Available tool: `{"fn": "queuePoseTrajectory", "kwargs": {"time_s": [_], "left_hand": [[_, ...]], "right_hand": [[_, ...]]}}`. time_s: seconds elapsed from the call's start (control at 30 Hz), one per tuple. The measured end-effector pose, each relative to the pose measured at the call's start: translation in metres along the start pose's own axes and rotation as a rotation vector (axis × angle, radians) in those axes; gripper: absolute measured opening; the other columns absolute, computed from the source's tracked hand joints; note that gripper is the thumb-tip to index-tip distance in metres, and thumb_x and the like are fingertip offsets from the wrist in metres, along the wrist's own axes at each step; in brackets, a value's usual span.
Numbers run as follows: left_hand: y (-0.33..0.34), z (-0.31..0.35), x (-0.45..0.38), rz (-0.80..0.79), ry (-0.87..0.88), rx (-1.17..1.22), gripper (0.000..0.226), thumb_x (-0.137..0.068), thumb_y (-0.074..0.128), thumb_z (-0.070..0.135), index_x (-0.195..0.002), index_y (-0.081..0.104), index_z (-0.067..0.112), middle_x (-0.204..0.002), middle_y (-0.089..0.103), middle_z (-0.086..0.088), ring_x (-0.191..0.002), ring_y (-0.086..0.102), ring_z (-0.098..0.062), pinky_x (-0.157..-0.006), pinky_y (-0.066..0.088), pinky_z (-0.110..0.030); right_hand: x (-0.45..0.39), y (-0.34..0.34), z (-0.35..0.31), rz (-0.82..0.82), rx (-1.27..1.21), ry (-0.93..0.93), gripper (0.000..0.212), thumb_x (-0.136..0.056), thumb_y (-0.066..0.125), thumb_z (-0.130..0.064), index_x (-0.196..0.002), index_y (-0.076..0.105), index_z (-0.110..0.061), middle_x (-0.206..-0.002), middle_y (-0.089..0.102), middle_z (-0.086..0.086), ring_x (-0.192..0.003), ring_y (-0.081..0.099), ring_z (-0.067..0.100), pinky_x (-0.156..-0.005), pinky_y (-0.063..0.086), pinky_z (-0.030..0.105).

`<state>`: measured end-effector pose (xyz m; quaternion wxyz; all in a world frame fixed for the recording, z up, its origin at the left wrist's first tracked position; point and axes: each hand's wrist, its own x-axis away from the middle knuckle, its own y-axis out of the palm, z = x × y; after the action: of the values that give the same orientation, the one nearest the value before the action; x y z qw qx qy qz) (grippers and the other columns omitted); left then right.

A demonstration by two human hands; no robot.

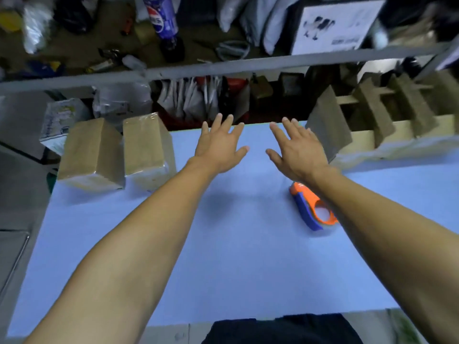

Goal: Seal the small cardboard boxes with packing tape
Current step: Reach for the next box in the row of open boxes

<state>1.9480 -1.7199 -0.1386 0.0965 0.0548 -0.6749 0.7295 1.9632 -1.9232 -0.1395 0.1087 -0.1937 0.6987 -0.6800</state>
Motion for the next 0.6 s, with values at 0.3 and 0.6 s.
{"fn": "queuePoseTrajectory", "kwargs": {"time_s": [0.3, 0.6], "left_hand": [[0.008, 0.134, -0.025, -0.018, 0.117, -0.019, 0.066, -0.101, 0.037, 0.055, -0.157, 0.022, 0.024, -0.167, 0.009, -0.007, -0.153, 0.004, -0.031, -0.121, 0.01, -0.055], [0.02, 0.221, -0.074, -0.035, 0.04, 0.103, 0.069, -0.1, 0.034, 0.06, -0.157, 0.024, 0.022, -0.165, 0.018, -0.009, -0.152, 0.013, -0.03, -0.12, 0.017, -0.055]], "right_hand": [[0.056, 0.002, 0.129, 0.044, -0.062, 0.134, 0.068, -0.1, 0.047, -0.044, -0.157, 0.024, -0.017, -0.163, 0.02, 0.017, -0.15, 0.02, 0.034, -0.117, 0.024, 0.045], [0.039, -0.002, 0.224, 0.014, -0.115, 0.144, 0.068, -0.097, 0.052, -0.03, -0.155, 0.026, -0.007, -0.152, 0.035, 0.02, -0.132, 0.037, 0.04, -0.1, 0.044, 0.046]]}}
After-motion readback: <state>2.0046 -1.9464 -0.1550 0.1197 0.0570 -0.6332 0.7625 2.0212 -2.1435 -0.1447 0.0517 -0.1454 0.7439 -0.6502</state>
